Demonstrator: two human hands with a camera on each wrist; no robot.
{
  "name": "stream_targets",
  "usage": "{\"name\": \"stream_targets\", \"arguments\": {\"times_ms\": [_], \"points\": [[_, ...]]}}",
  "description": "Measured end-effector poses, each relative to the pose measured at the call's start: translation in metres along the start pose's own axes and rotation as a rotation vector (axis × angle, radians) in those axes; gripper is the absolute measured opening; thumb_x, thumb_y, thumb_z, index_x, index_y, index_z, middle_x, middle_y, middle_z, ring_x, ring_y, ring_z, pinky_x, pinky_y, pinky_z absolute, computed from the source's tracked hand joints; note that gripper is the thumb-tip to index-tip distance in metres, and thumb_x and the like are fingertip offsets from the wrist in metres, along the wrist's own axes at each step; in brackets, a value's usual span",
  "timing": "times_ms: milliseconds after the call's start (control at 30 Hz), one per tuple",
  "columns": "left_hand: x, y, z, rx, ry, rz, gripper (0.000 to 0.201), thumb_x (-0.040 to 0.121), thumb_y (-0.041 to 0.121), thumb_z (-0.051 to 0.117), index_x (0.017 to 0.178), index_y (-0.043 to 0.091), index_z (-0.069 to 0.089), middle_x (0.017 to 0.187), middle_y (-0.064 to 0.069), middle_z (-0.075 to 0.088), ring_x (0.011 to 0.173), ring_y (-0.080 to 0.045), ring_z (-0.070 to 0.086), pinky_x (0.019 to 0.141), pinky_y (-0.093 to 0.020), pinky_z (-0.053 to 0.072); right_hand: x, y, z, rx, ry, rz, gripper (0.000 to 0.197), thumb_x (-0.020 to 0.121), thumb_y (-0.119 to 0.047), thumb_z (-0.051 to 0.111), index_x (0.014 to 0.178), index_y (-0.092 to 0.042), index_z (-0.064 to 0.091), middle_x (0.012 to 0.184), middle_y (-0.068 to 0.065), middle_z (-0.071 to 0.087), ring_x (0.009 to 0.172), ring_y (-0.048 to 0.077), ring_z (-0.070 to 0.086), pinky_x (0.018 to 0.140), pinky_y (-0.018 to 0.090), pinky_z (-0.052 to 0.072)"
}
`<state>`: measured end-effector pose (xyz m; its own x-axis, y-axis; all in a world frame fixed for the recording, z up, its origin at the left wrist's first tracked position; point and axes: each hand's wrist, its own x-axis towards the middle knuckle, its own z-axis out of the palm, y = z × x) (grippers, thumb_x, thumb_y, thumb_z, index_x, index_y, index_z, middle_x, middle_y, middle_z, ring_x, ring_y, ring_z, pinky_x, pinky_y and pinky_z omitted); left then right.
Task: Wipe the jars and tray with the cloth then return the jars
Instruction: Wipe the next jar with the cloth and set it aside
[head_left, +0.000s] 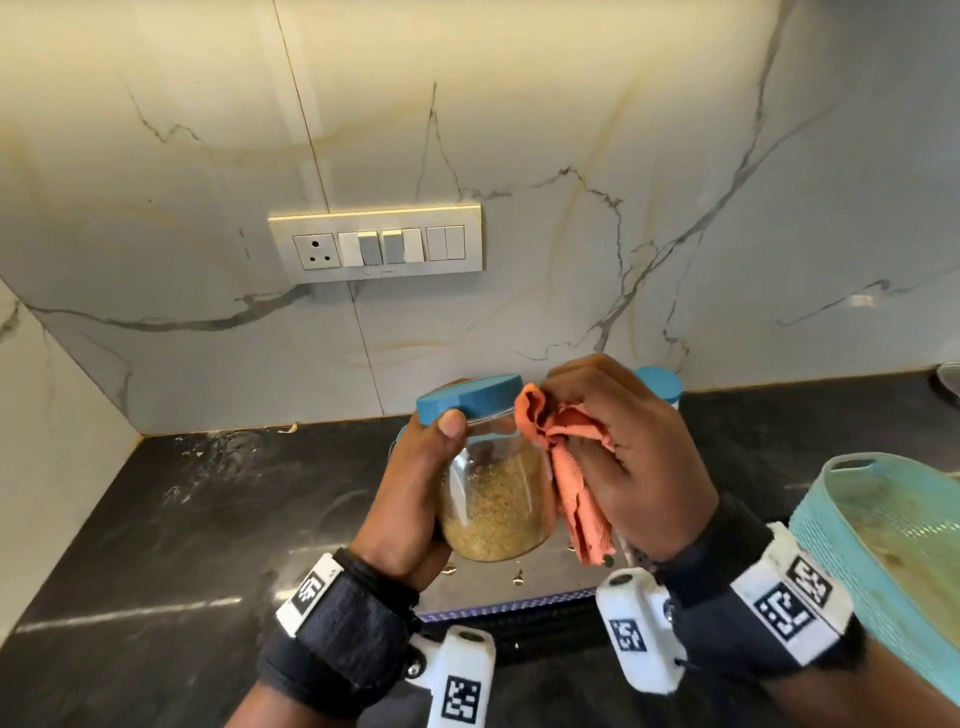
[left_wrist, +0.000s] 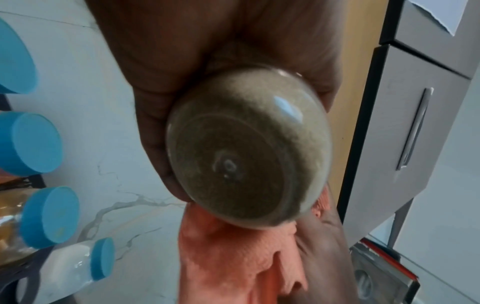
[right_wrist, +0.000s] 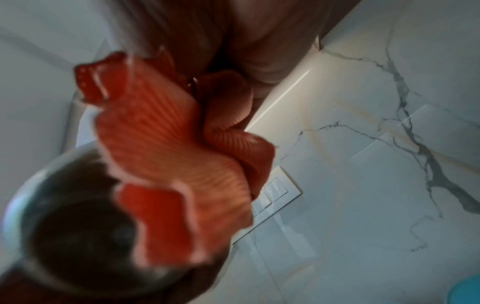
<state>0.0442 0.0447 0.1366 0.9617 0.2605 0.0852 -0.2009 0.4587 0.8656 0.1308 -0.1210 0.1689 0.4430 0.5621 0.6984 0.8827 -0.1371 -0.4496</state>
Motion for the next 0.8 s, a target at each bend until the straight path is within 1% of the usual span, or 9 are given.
{"name": "stream_targets", "arguments": {"times_ms": [167, 233, 300, 367, 433, 533, 600, 700, 800], "points": [[0.006, 0.010, -0.011, -0.081, 0.018, -0.047, 0.087, 0.054, 0.067, 0.085, 0.115, 0.006, 0.073, 0.113, -0.024, 0.070, 0.099, -0.036, 0.068, 0.082, -0.047, 0.059, -0.038, -0.014, 0.015, 0.022, -0.058, -0.005, 0.021, 0.090, -0.016, 0.055, 0.109, -0.023, 0.060, 0.113, -0.005, 0.056, 0.103, 0.009, 0.058, 0.087, 0.022, 0.050], [0.005, 0.009, -0.014, -0.077, 0.010, -0.045, 0.082, 0.055, 0.068, 0.085, 0.113, 0.011, 0.075, 0.114, -0.023, 0.070, 0.102, -0.036, 0.068, 0.084, -0.048, 0.059, -0.051, -0.014, 0.022, -0.029, -0.058, -0.013, 0.020, 0.092, -0.021, 0.054, 0.111, -0.026, 0.057, 0.116, -0.008, 0.055, 0.105, 0.008, 0.057, 0.089, 0.023, 0.051], [0.003, 0.005, -0.014, -0.058, 0.041, -0.044, 0.089, 0.058, 0.067, 0.084, 0.122, 0.007, 0.069, 0.120, -0.031, 0.065, 0.107, -0.041, 0.064, 0.089, -0.053, 0.057, -0.052, -0.012, 0.023, -0.047, -0.047, -0.012, 0.018, 0.094, -0.025, 0.052, 0.111, -0.026, 0.056, 0.116, -0.007, 0.055, 0.105, 0.008, 0.057, 0.089, 0.022, 0.051], [0.003, 0.001, -0.013, 0.005, 0.074, -0.026, 0.100, 0.064, 0.066, 0.082, 0.134, -0.001, 0.057, 0.131, -0.039, 0.055, 0.114, -0.048, 0.058, 0.099, -0.061, 0.049, -0.046, -0.008, 0.020, -0.022, -0.034, -0.012, 0.017, 0.094, -0.024, 0.053, 0.110, -0.024, 0.057, 0.113, -0.004, 0.056, 0.101, 0.010, 0.059, 0.086, 0.024, 0.052], [0.003, -0.002, -0.011, 0.070, 0.070, 0.001, 0.093, 0.073, 0.061, 0.078, 0.138, -0.001, 0.053, 0.133, -0.037, 0.056, 0.121, -0.054, 0.054, 0.106, -0.069, 0.040, -0.034, -0.004, 0.014, -0.019, -0.019, -0.004, 0.017, 0.093, -0.022, 0.055, 0.110, -0.024, 0.058, 0.111, -0.004, 0.058, 0.098, 0.011, 0.060, 0.084, 0.025, 0.053], [0.003, -0.006, -0.012, 0.168, 0.066, 0.024, 0.068, 0.080, 0.047, 0.067, 0.134, 0.007, 0.057, 0.128, -0.023, 0.065, 0.121, -0.045, 0.059, 0.107, -0.062, 0.044, -0.017, 0.001, 0.006, -0.020, 0.003, 0.014, 0.019, 0.092, -0.020, 0.054, 0.109, -0.021, 0.062, 0.109, -0.004, 0.059, 0.097, 0.005, 0.058, 0.084, 0.016, 0.049], [0.003, -0.004, -0.003, 0.212, 0.059, 0.025, 0.077, 0.072, 0.050, 0.078, 0.133, 0.010, 0.056, 0.125, -0.017, 0.068, 0.118, -0.038, 0.064, 0.103, -0.052, 0.051, -0.015, 0.000, 0.001, -0.050, -0.016, -0.004, 0.021, 0.091, -0.016, 0.055, 0.109, -0.018, 0.064, 0.109, -0.003, 0.059, 0.097, 0.005, 0.057, 0.085, 0.012, 0.047], [0.007, -0.001, 0.009, 0.245, 0.075, 0.034, 0.086, 0.062, 0.055, 0.087, 0.127, 0.007, 0.061, 0.117, -0.020, 0.071, 0.109, -0.037, 0.069, 0.093, -0.043, 0.057, -0.029, -0.005, -0.004, -0.076, -0.051, -0.033, 0.022, 0.091, -0.014, 0.055, 0.110, -0.019, 0.065, 0.110, -0.003, 0.059, 0.098, 0.008, 0.058, 0.086, 0.022, 0.050], [0.006, -0.001, 0.015, 0.141, 0.114, 0.038, 0.089, 0.063, 0.050, 0.089, 0.129, 0.000, 0.058, 0.121, -0.030, 0.066, 0.108, -0.041, 0.067, 0.090, -0.047, 0.058, -0.061, -0.009, -0.008, -0.079, -0.101, -0.043, 0.018, 0.097, -0.025, 0.050, 0.108, -0.025, 0.063, 0.115, -0.008, 0.057, 0.105, 0.009, 0.058, 0.092, 0.041, 0.051]]}}
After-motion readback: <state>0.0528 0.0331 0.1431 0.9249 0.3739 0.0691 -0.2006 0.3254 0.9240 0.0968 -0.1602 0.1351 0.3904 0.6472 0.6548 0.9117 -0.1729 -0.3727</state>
